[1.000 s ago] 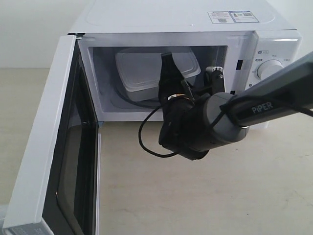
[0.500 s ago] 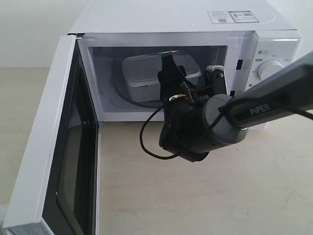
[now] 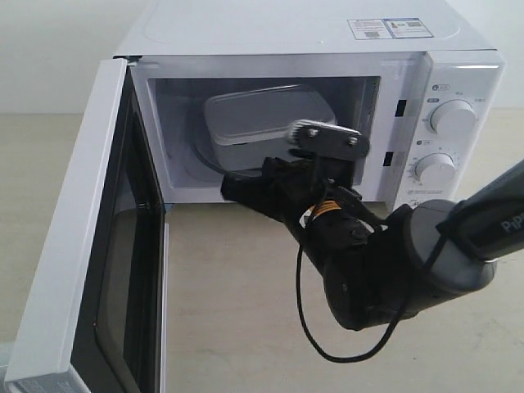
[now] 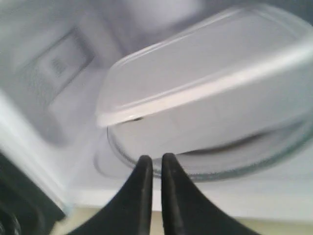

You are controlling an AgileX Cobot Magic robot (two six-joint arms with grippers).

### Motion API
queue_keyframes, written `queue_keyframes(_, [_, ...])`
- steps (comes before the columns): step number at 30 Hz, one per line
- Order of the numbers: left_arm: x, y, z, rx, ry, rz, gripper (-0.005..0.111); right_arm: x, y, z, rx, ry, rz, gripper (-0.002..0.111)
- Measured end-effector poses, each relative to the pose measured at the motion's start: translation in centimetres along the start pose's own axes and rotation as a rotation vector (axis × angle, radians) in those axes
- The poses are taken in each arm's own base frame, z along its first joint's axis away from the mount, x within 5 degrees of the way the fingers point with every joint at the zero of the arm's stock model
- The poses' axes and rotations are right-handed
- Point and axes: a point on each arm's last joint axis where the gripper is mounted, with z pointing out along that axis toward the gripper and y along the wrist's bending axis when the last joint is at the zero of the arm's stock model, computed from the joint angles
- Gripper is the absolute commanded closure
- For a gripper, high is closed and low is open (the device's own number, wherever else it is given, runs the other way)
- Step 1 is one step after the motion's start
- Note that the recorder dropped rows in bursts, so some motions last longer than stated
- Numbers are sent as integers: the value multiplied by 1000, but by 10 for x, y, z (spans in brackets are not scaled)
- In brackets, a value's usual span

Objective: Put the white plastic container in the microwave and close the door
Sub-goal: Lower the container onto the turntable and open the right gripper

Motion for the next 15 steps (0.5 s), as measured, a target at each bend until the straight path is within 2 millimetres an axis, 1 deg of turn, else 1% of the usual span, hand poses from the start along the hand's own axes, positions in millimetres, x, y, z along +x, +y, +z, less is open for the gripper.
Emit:
queue_keyframes(2, [0, 0, 0, 0, 0, 0, 102, 1, 3, 0, -19, 4, -168, 108])
queue_keyframes(3, [0, 0, 0, 0, 0, 0, 102, 2, 2, 0, -18, 2, -217, 108])
queue_keyframes(5, [0, 0, 0, 0, 0, 0, 102, 5, -2, 3, -6, -4, -260, 108])
queue_keyframes(9, [0, 0, 0, 0, 0, 0, 102, 15, -8, 13, 12, 1, -281, 108])
queue_keyframes(15, [0, 0, 0, 0, 0, 0, 102, 17, -2, 30, -8, -31, -268, 108])
